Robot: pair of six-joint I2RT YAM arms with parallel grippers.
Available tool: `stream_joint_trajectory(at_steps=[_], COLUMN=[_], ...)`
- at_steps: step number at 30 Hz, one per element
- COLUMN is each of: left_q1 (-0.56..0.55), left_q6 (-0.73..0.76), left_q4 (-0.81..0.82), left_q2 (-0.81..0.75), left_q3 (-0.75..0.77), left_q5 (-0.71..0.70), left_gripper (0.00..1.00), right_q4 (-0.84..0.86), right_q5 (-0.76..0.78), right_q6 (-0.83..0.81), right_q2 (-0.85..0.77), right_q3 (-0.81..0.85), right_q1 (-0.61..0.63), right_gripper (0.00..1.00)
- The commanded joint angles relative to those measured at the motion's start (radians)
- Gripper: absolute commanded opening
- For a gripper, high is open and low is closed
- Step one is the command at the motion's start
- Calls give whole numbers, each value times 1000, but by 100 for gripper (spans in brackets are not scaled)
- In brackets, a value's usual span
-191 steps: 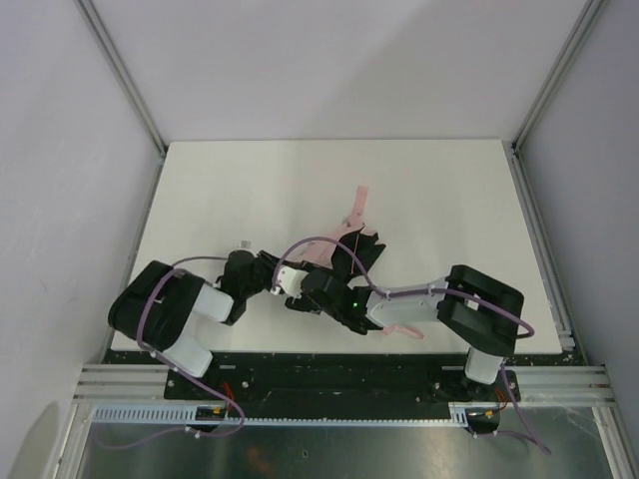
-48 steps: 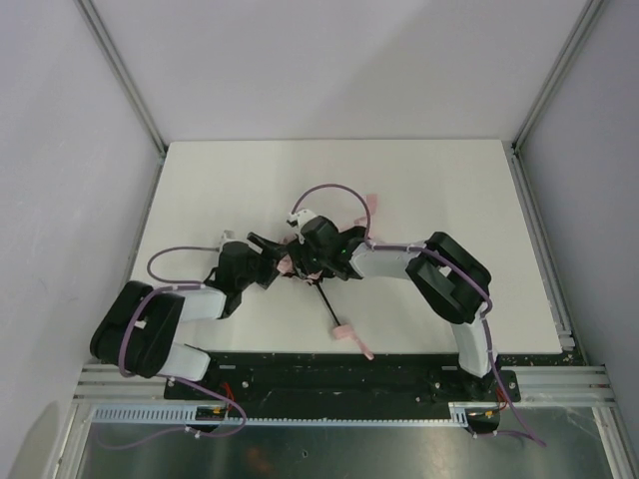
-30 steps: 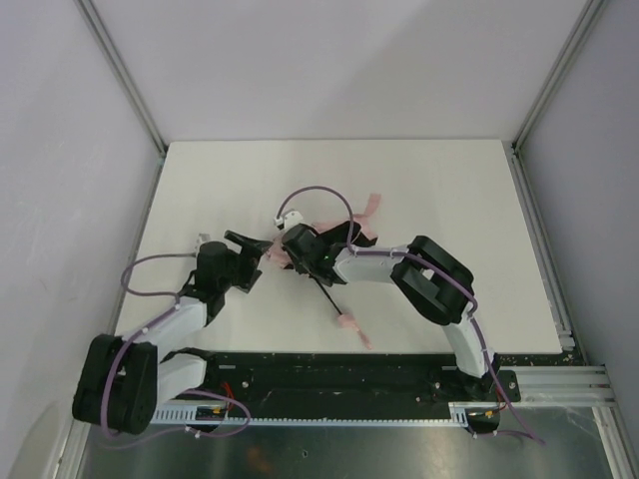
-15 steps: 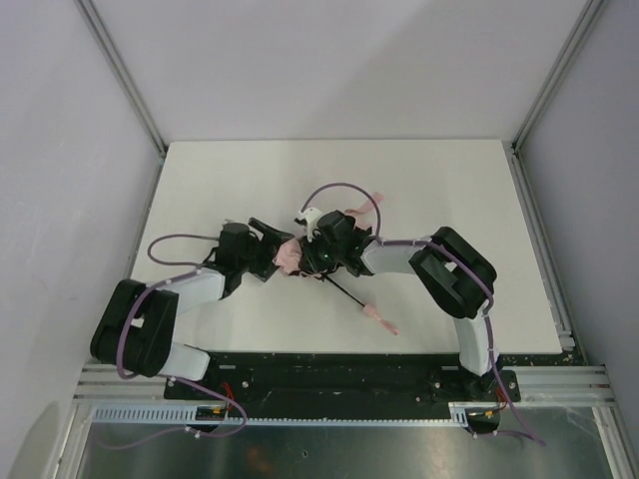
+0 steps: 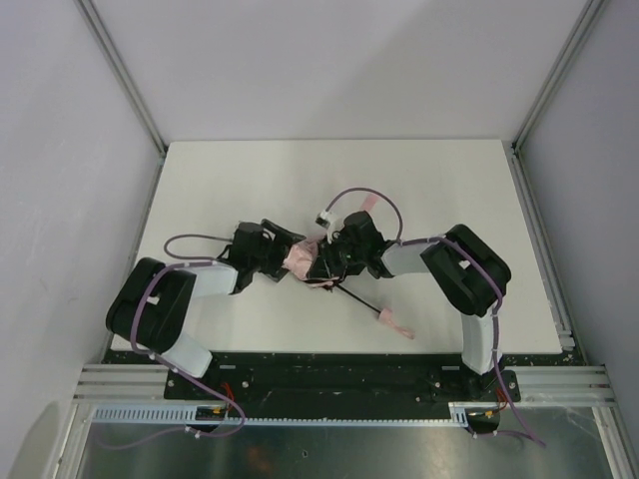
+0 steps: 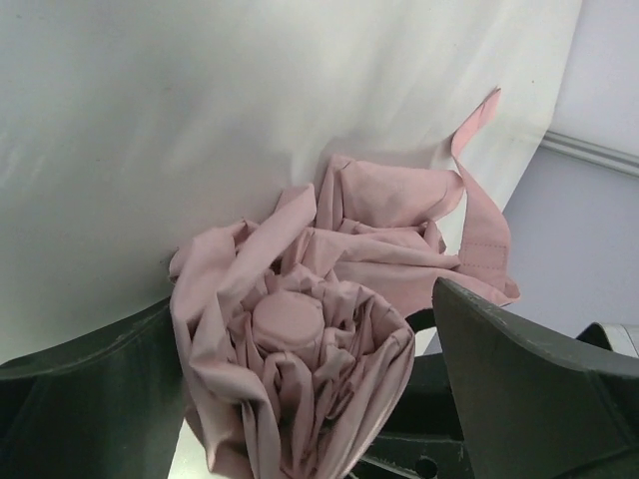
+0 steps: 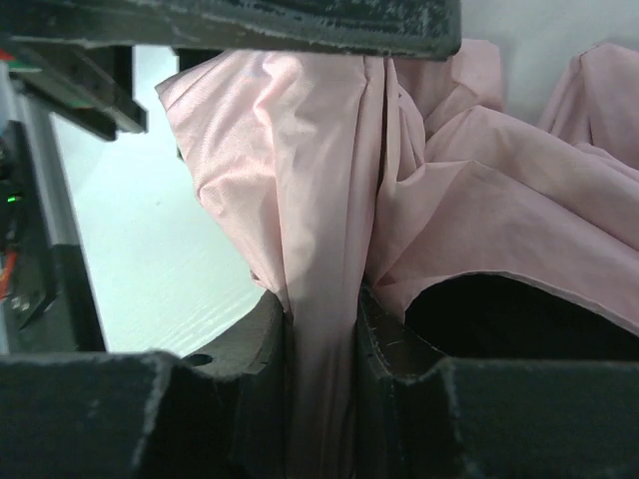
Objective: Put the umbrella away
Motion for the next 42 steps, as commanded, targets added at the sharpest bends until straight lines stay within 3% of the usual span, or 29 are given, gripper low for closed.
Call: stream_joint_trajectory(at_steps=[1, 5, 9, 16, 17, 19, 23, 26, 29, 34, 42], left_q1=[-10, -27, -44, -59, -59, -59, -57, -50, -44, -17, 33], left_q6=[66, 109, 124, 132, 134, 133, 126, 104, 110, 106, 107], left_q4=[-68, -60, 13, 56, 56, 58, 57, 35, -7, -93, -264], left_q2=[56, 83, 98, 91, 89, 85, 58, 36, 21, 6, -8], left_q3=[14, 28, 27, 11, 8, 3, -15, -27, -21, -14, 25], left_q5=[-21, -6, 22, -11, -16, -23, -45, -40, -22, 20, 78], left_gripper=[96, 88, 68, 13, 9, 2, 0, 0, 0, 0, 0], right_q4=[78, 158, 88, -23, -78, -189, -365, -463, -485, -365, -93], right_q5=[-254, -321, -290, -222, -190, -88, 165, 438, 723, 1095, 1331], right_q6=[81, 134, 112, 83, 64, 26, -48, -116, -219, -396, -597], right_q2=[-22, -11, 20, 12, 2, -50, -184, -277, -313, -249, -54], right_q3=[-67, -63, -18, 12, 22, 35, 40, 39, 34, 29, 47], right_q1=[-25, -30, -28, -27, -25, -19, 27, 104, 217, 374, 479], right_gripper=[0, 0, 0, 0, 3, 23, 75, 94, 99, 99, 95])
